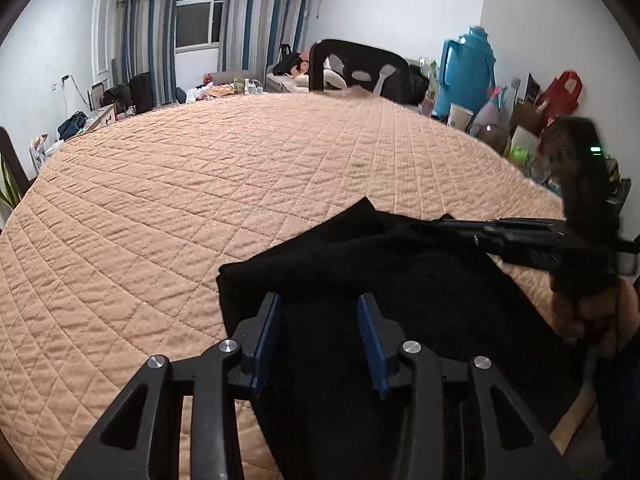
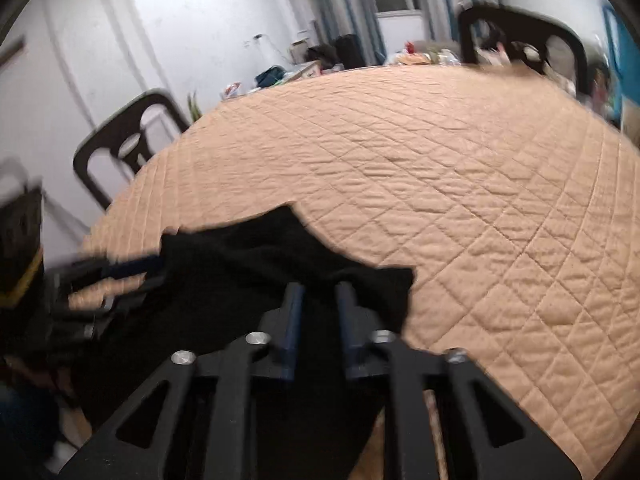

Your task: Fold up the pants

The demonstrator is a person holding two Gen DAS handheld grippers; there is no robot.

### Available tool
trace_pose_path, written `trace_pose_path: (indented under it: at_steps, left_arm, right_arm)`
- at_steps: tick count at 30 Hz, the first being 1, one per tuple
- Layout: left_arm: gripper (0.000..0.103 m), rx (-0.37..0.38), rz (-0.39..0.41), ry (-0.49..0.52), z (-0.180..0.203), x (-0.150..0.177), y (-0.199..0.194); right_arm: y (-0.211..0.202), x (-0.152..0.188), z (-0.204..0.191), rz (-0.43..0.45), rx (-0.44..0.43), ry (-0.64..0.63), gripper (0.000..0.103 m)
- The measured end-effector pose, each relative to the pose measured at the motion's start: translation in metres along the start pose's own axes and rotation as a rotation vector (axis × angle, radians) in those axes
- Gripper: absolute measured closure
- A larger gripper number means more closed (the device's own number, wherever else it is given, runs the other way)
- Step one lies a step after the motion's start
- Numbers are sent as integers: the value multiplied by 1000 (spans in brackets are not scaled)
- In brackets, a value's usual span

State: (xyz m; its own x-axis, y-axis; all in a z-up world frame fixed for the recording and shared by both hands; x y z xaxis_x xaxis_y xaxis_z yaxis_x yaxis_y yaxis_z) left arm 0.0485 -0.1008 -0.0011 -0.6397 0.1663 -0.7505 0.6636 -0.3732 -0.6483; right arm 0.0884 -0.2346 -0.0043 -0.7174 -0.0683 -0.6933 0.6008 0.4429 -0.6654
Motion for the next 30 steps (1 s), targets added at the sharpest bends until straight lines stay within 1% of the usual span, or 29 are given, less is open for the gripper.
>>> trace_pose_path:
  at_steps: [1,3,5,7,9,12,16,20,21,22,23,24,25,30]
  left_arm:
    - [59,1,0,0,0,2,0]
    - [59,3,1,-4,-1,3,-3]
    - [59,-5,6,2,1,4,-5]
    - [61,-11,13,2,2,3,-10]
    - [61,-1,29,-8,2,2,-19]
    - [61,7,50,-10,3,12,-37]
    - [61,65,68,-26,11,32,-61]
    - [61,62,65,-16,14,47,-66]
    - [61,53,56,-21,12,51,-63]
    - [60,49,42,-36,10,55,-57]
    - [60,58,51,-52,8,56,-56]
    - [60,64,59,-61,7,57,-58]
    - [60,64,61,-67,7,57,-59]
    - [60,40,66,-76,6,56,-63]
  right_arm:
    - [0,-2,6,4,10,18,100]
    - [-5,-1,12,13,-2,47,100]
    - [-14,3,10,30,8,40,99]
    - [-28,9,8,46,15,36,97]
    - [-45,18,4,70,21,13,97]
    - [-65,31,-2,94,14,-11,97]
    - [-82,54,-14,102,4,-36,97]
    - [-91,71,-29,114,-20,-65,96]
    - [-89,75,-31,106,-24,-79,92]
    - [-84,79,-32,84,-17,-91,91]
    - [-74,85,-32,57,2,-110,91]
    - [-75,87,-33,93,7,-122,91]
    - [-75,88,-34,100,16,-131,91]
    - [-77,85,-33,90,11,-107,91]
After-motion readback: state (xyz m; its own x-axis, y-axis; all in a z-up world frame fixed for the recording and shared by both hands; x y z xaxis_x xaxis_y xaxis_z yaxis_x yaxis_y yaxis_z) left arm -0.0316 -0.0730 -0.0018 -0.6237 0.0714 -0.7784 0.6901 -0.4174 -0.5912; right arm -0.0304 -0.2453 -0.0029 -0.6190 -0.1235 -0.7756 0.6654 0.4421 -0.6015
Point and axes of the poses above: each gripper's, at about its wrist camera, not at the fingertips, and y roughly the way its jaws point, z to its right, x to its underside, the point moved 3 cm from there along y, roughly the way its jaws point, and after that the axes turned 3 degrees about z, right-handed, at the moved point
